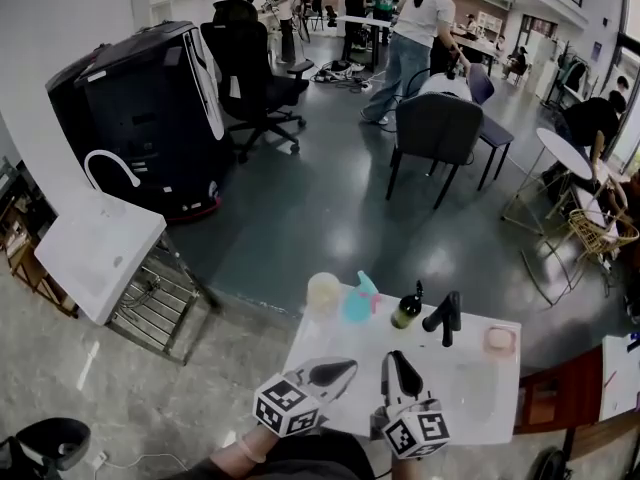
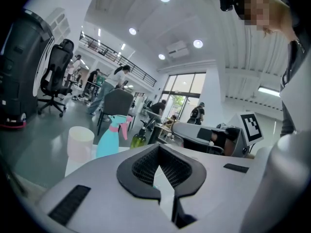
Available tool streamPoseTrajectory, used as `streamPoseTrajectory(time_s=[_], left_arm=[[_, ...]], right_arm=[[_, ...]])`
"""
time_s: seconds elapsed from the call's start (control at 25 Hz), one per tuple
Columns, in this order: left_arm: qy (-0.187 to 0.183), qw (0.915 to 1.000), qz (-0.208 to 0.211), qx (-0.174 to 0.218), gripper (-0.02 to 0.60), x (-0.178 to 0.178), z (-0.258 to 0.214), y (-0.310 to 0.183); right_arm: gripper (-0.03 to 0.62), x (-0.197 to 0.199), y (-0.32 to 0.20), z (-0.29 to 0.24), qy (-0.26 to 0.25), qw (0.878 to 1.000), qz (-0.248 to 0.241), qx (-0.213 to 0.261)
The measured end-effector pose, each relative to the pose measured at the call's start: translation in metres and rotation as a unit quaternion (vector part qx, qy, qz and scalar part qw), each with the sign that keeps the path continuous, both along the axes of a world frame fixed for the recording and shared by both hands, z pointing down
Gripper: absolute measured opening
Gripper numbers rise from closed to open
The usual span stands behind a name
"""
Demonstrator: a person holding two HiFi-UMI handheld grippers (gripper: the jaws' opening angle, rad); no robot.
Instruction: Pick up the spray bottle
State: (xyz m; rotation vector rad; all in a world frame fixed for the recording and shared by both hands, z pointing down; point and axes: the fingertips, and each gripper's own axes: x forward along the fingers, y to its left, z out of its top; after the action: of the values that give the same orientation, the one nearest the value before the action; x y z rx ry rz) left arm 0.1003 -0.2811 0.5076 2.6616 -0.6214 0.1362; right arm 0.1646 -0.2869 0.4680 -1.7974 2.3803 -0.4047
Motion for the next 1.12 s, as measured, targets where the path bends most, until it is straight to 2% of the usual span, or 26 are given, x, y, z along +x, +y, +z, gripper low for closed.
streamPoseTrajectory(time_s=[0.12, 0.24, 0.36, 0.52, 0.68, 1.12], left_arm=[[0.003, 0.9999, -0.013, 0.008, 0.005, 0.002, -0.01, -0.006], [0.012, 0.9992, -0.038, 0.001, 0.005, 0.0, -0.018, -0.012], [0.019, 0.9974, -0.069, -0.012, 0.005, -0.005, -0.023, -0.019], [0.015, 0.995, -0.099, 0.003, 0.005, -0.011, -0.033, -0.032], [0.009, 0.9922, -0.124, 0.009, 0.005, -0.016, -0.037, -0.044], [0.0, 0.9876, -0.157, 0.003, 0.005, -0.013, -0.028, -0.066]], right_arm=[[0.018, 0.001, -0.005, -0.013, 0.007, 1.0, -0.01, 0.014], [0.141, -0.008, -0.012, -0.022, 0.014, 0.999, -0.044, 0.024], [0.186, -0.013, -0.018, -0.037, 0.018, 0.997, -0.058, 0.041], [0.192, -0.016, -0.033, -0.049, 0.026, 0.996, -0.075, 0.052], [0.193, -0.016, -0.049, -0.047, 0.032, 0.995, -0.084, 0.042], [0.207, -0.017, -0.082, -0.021, 0.065, 0.993, -0.092, 0.02]])
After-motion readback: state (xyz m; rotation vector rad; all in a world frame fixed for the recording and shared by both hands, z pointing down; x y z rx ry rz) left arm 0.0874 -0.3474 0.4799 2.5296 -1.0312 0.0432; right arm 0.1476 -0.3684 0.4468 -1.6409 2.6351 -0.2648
